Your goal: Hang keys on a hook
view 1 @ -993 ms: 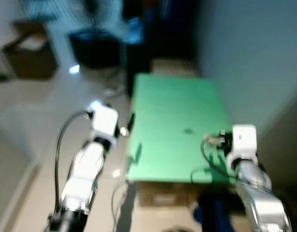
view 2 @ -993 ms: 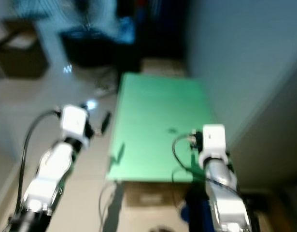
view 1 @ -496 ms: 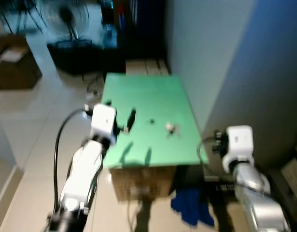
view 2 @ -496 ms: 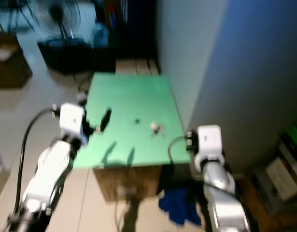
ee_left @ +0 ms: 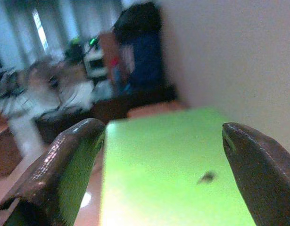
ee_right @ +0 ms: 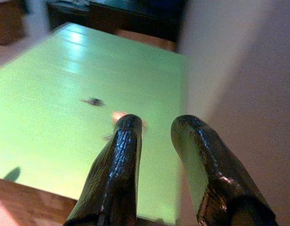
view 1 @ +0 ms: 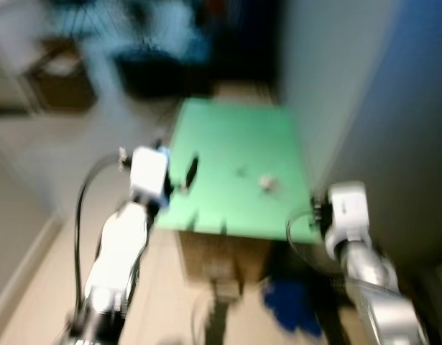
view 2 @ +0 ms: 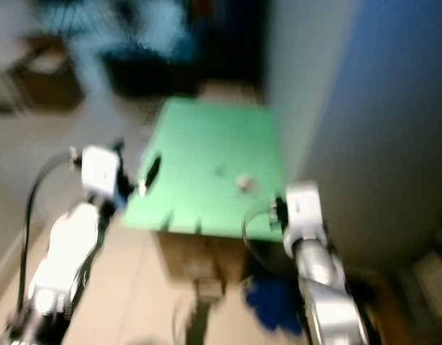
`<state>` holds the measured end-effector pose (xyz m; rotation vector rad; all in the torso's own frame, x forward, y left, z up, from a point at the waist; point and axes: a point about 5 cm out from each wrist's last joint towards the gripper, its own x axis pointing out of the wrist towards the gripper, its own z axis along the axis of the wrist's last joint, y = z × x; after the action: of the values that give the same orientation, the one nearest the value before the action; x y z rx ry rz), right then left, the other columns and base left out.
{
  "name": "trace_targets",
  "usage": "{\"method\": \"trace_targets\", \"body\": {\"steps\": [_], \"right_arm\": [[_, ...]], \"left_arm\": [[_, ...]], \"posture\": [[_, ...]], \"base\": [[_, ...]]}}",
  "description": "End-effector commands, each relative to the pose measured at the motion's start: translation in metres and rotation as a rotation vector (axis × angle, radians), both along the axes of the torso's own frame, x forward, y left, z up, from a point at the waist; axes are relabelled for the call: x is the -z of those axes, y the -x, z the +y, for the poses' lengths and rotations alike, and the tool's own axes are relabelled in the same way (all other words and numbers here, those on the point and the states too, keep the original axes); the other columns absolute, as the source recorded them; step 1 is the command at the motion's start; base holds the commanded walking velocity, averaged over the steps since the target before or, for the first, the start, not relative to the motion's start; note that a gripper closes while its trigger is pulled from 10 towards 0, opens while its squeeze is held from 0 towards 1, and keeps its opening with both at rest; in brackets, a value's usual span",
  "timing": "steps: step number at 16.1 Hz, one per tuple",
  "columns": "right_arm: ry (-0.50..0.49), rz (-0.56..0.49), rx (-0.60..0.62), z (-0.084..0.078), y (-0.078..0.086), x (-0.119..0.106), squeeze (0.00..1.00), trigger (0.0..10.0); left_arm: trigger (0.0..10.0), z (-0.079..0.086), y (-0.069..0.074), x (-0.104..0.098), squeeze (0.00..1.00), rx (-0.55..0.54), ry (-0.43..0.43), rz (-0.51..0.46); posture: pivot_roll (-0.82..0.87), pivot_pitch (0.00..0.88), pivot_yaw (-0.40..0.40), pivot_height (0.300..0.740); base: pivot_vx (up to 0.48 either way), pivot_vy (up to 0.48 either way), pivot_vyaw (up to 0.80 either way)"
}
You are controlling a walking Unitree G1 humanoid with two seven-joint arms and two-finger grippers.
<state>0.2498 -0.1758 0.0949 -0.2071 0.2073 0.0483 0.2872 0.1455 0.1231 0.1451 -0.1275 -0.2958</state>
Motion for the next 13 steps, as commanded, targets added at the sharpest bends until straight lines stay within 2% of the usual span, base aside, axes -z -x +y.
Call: {"method": "trace_targets", "body": {"steps": [1,7,12,13], "right_arm": [[0.005,-0.02,-0.025,0.0056,-0.002,-0.0043,0.0,10.0],[-0.025,-0.024,-0.009,0.0034,-0.0032,-0.005,0.0,10.0],[-0.042,-0.009,0.013,-0.0009,-0.0029,-0.0034,0.0,10.0],[-0.024,-0.003,-0.002,-0.0009,-0.0041,-0.0033,0.0,10.0]], "left_arm": [[10.0,0.0032,-0.0037,-0.0065,0.0,0.002,-0.012,-0.021],[10.0,-0.0002,-0.004,-0.0059,0.0,0.021,-0.011,-0.016],[10.0,-0.0013,-0.0063,-0.0051,0.0,0.036,-0.013,-0.011],[10.0,-0.0027,-0.0067,-0.0044,0.0,0.04,-0.012,-0.007]], "posture": [[-0.07,0.005,0.028,0.74],[-0.07,0.012,0.027,0.74],[-0.08,0.011,0.029,0.74],[-0.09,0.009,0.028,0.74]], "base": [[0.368,0.0,0.0],[0.369,0.0,0.0],[0.371,0.0,-0.72],[0.368,0.0,0.0]]}}
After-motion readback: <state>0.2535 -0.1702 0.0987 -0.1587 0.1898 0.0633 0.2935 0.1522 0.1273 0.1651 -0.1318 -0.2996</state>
